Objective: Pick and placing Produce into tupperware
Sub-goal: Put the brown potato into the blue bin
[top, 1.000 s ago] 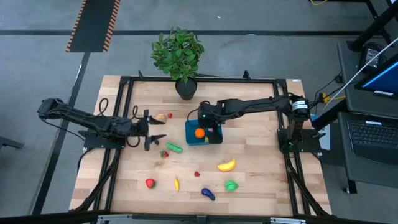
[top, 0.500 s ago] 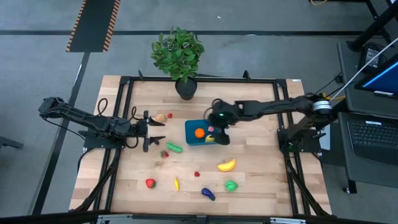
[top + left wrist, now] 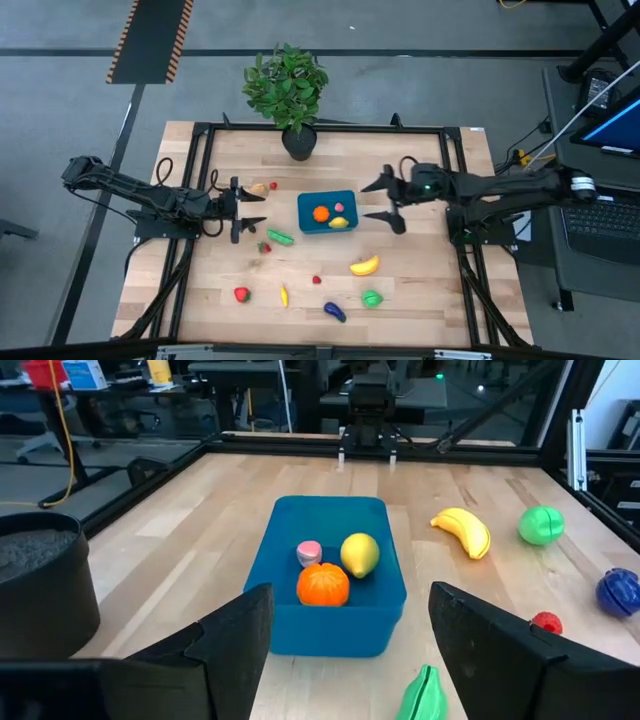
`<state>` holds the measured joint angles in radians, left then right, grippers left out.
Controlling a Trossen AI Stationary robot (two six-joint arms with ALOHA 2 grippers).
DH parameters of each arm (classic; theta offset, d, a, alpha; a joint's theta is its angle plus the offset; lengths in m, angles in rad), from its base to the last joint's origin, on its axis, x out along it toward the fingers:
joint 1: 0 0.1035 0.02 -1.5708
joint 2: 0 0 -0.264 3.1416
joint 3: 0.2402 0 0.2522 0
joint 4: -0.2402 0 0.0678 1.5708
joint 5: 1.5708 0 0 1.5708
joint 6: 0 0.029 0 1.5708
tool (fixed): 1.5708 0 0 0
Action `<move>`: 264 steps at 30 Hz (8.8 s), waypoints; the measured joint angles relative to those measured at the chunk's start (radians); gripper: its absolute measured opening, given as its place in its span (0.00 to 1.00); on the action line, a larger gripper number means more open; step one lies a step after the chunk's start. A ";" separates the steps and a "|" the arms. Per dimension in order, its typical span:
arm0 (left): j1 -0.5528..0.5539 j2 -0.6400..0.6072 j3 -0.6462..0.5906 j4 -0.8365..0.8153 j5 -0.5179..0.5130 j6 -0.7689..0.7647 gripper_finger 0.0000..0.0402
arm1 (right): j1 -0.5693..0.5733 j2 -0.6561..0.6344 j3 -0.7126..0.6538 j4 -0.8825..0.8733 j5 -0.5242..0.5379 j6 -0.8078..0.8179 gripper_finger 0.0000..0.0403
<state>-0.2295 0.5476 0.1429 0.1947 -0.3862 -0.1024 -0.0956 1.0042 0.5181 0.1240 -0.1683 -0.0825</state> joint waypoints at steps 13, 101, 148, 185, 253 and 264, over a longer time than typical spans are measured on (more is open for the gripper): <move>0.003 0.000 0.000 -0.003 -0.095 -0.034 0.65 | 0.000 -0.091 -0.099 0.007 0.002 0.007 0.86; 0.709 0.805 0.451 -0.687 0.426 0.325 0.64 | 0.000 -0.090 -0.099 0.006 0.142 0.045 0.86; 0.630 0.648 0.449 -0.650 0.435 0.122 0.42 | 0.000 -0.090 -0.099 0.006 0.142 0.026 0.86; 0.212 0.020 0.360 -0.444 0.367 0.079 0.42 | 0.000 -0.090 -0.099 0.007 0.142 0.026 0.86; 0.294 0.937 0.987 -0.700 0.232 0.114 0.42 | 0.000 -0.090 -0.099 0.006 0.141 0.029 0.86; 0.297 1.006 1.036 -0.781 0.308 0.132 0.42 | 0.000 -0.090 -0.099 0.003 0.141 0.029 0.86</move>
<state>0.0673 1.5532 1.1786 -0.5861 -0.0781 0.0299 -0.0956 0.9142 0.4194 0.1272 -0.0269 -0.0532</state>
